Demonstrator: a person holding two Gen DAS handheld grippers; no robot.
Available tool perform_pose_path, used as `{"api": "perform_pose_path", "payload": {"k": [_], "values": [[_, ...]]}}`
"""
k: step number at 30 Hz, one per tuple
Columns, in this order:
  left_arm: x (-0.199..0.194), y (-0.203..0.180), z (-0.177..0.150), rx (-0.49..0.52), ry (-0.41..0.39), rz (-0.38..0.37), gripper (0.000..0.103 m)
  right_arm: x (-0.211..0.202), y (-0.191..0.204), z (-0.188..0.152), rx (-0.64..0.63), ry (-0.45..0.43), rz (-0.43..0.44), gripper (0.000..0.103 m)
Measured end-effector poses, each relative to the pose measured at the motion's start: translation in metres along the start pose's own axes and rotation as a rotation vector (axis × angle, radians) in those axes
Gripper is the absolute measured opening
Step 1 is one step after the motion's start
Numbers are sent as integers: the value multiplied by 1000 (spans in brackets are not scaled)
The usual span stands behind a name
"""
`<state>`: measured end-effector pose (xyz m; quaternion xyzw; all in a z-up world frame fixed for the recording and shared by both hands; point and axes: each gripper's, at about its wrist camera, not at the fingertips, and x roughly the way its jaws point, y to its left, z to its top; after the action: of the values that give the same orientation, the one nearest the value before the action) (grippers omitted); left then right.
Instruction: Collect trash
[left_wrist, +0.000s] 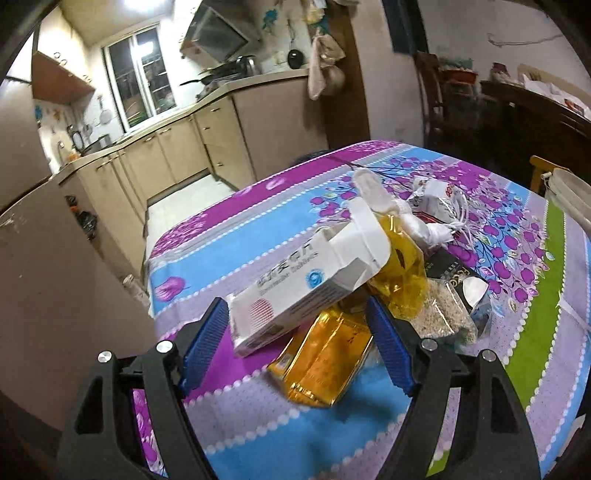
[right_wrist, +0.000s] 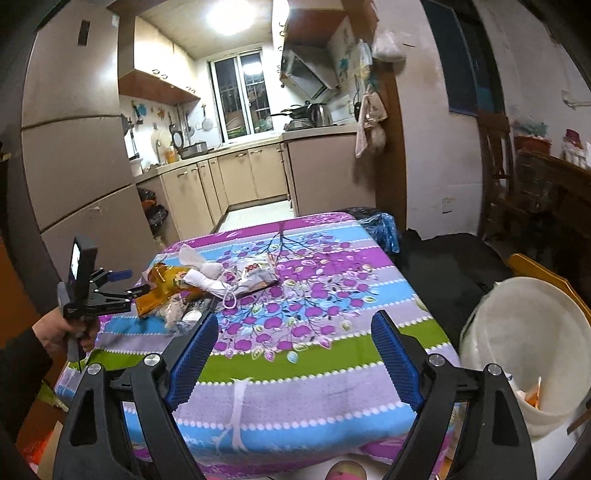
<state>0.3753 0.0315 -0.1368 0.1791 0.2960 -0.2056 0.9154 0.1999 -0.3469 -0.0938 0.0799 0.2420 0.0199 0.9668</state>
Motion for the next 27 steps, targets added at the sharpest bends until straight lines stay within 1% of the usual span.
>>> {"api": "perform_pose_path", "payload": {"k": [1, 2, 4, 7, 11, 14, 15, 16, 18, 19, 20, 24, 26, 27], "values": [[4, 0, 1, 8, 6, -7, 62, 4, 3, 1, -4, 4, 4, 85], [8, -1, 2, 10, 13, -16, 57, 9, 6, 3, -8, 10, 9, 85], [15, 0, 3, 10, 31, -45, 39, 16, 9, 5, -9, 19, 27, 85], [21, -3, 3, 12, 25, -35, 37, 27, 18, 8, -21, 28, 56, 85], [20, 4, 4, -37, 9, -43, 32, 46, 27, 12, -48, 50, 109, 85], [12, 11, 7, -87, -14, -48, 25, 67, 29, 15, -76, 79, 160, 83], [8, 15, 9, -115, -26, -54, 21, 75, 29, 17, -82, 94, 175, 80], [5, 18, 10, -137, -34, -58, 18, 86, 29, 19, -87, 113, 190, 76], [-4, 27, 13, -196, -52, -60, 16, 112, 30, 24, -101, 149, 215, 71], [-8, 29, 14, -219, -60, -66, 16, 127, 31, 27, -111, 169, 230, 71], [-12, 33, 15, -242, -69, -69, 16, 143, 32, 30, -111, 195, 250, 71], [-28, 43, 19, -330, -96, -98, 16, 195, 40, 46, -130, 261, 276, 71], [-34, 46, 21, -361, -103, -93, 16, 220, 46, 56, -153, 280, 265, 73], [-38, 48, 22, -379, -113, -100, 16, 233, 49, 61, -157, 294, 264, 76]]}}
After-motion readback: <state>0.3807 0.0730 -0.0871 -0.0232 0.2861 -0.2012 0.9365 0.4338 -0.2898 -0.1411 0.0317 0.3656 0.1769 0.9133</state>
